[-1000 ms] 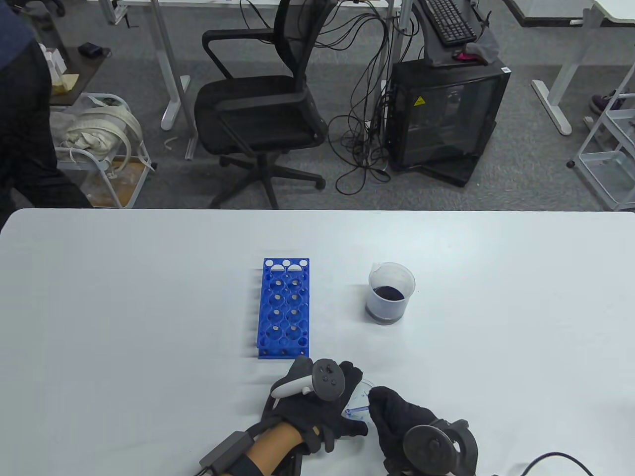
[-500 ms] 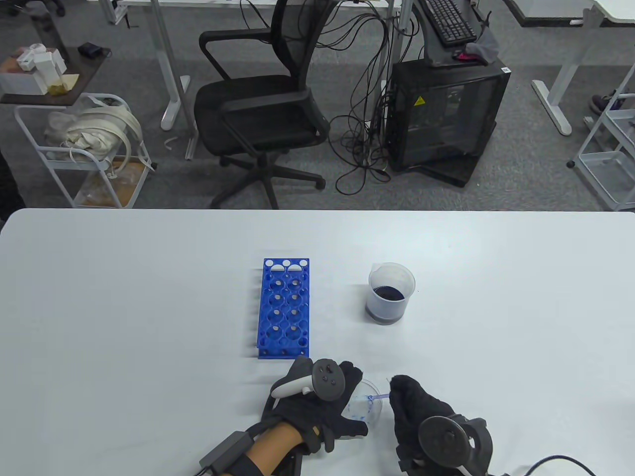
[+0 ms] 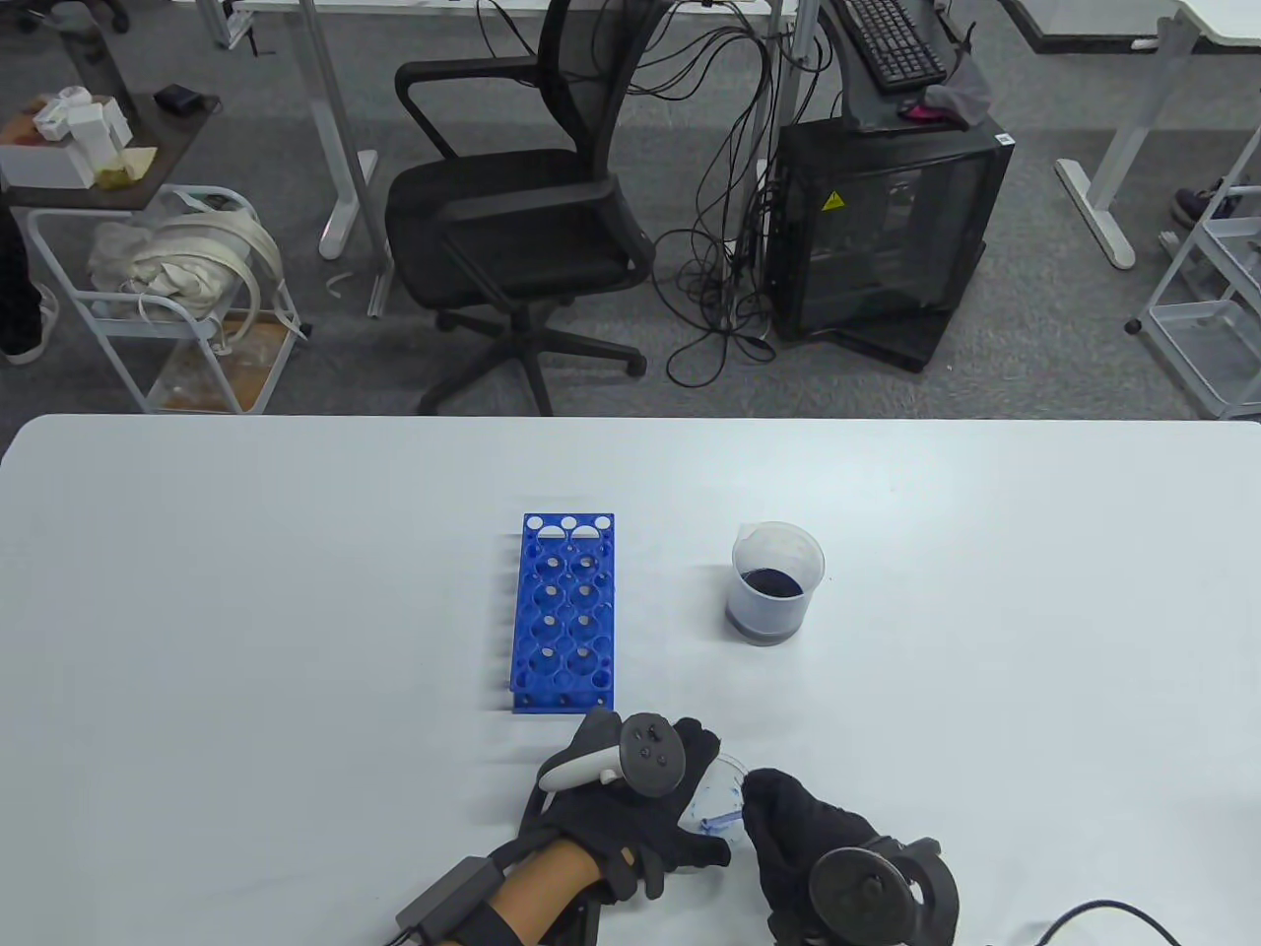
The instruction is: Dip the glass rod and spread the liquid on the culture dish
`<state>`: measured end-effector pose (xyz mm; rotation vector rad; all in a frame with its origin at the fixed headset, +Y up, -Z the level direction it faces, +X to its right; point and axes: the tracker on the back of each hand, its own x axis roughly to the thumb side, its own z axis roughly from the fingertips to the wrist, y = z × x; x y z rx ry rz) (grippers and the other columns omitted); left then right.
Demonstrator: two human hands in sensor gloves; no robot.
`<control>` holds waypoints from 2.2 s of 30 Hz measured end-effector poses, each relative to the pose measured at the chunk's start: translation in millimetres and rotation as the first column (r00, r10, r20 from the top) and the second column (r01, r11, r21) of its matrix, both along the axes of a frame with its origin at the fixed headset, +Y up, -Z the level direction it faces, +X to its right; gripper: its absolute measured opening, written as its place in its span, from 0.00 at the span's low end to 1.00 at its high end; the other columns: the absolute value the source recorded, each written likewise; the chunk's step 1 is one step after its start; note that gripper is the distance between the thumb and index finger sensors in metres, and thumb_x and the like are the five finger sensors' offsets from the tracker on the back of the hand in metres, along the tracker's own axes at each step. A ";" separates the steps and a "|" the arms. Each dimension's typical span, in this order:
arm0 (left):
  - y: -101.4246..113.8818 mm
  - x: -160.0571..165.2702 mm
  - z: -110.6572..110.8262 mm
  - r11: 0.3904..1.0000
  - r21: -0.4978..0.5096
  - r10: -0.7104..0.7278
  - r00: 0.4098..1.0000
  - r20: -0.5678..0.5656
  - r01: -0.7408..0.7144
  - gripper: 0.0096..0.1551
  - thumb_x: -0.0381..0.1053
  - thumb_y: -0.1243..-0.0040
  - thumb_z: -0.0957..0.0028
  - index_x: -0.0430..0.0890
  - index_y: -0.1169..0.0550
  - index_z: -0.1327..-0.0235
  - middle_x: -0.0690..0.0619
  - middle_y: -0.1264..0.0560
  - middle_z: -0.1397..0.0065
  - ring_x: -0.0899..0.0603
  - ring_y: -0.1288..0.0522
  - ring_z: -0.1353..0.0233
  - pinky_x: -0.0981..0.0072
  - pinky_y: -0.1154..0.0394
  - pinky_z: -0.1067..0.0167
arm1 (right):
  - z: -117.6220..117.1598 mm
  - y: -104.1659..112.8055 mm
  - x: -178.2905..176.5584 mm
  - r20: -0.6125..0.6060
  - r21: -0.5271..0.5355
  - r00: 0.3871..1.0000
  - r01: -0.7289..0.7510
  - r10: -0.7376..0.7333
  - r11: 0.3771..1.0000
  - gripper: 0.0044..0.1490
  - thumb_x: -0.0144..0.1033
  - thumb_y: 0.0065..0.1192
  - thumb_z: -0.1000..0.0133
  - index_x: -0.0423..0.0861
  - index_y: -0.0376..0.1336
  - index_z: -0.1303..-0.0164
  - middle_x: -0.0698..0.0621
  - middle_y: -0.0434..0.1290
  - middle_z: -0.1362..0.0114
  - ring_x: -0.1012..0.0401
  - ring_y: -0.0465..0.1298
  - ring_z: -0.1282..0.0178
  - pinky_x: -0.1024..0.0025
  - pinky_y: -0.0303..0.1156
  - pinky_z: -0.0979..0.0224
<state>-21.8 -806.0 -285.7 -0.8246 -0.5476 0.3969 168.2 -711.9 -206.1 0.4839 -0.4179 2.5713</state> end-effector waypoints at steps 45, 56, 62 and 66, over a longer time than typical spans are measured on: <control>-0.6 0.2 0.2 1.000 0.002 -0.001 1.000 0.000 0.001 0.66 0.79 0.51 0.40 0.62 0.81 0.23 0.58 0.85 0.16 0.45 0.88 0.24 0.38 0.89 0.39 | -11.1 -4.6 -0.3 -0.004 -0.004 1.000 0.003 -0.003 1.000 0.23 0.47 0.51 0.44 0.55 0.56 0.41 0.55 0.77 0.41 0.65 0.82 0.72 0.66 0.78 0.68; -0.6 0.2 0.2 1.000 0.002 -0.001 1.000 0.000 0.001 0.66 0.79 0.51 0.40 0.62 0.81 0.23 0.58 0.85 0.16 0.45 0.88 0.24 0.38 0.89 0.39 | -15.7 0.6 16.9 0.064 0.026 0.998 -0.016 0.014 1.000 0.22 0.47 0.51 0.45 0.54 0.57 0.42 0.54 0.77 0.43 0.65 0.82 0.72 0.66 0.78 0.69; -0.6 0.2 0.2 1.000 0.002 -0.001 1.000 0.000 0.001 0.66 0.79 0.51 0.40 0.62 0.81 0.23 0.58 0.85 0.16 0.45 0.88 0.24 0.38 0.89 0.39 | -8.0 4.3 17.2 0.053 0.022 0.998 -0.021 0.020 1.000 0.22 0.47 0.52 0.45 0.53 0.58 0.43 0.53 0.78 0.45 0.64 0.82 0.74 0.65 0.78 0.70; -0.6 0.2 0.2 1.000 0.002 -0.001 1.000 0.000 0.001 0.66 0.79 0.51 0.40 0.62 0.81 0.23 0.58 0.85 0.16 0.45 0.88 0.24 0.38 0.89 0.39 | -7.5 5.1 14.9 0.053 0.048 0.998 -0.046 0.043 0.998 0.22 0.47 0.52 0.45 0.53 0.58 0.43 0.53 0.78 0.45 0.64 0.82 0.73 0.65 0.78 0.70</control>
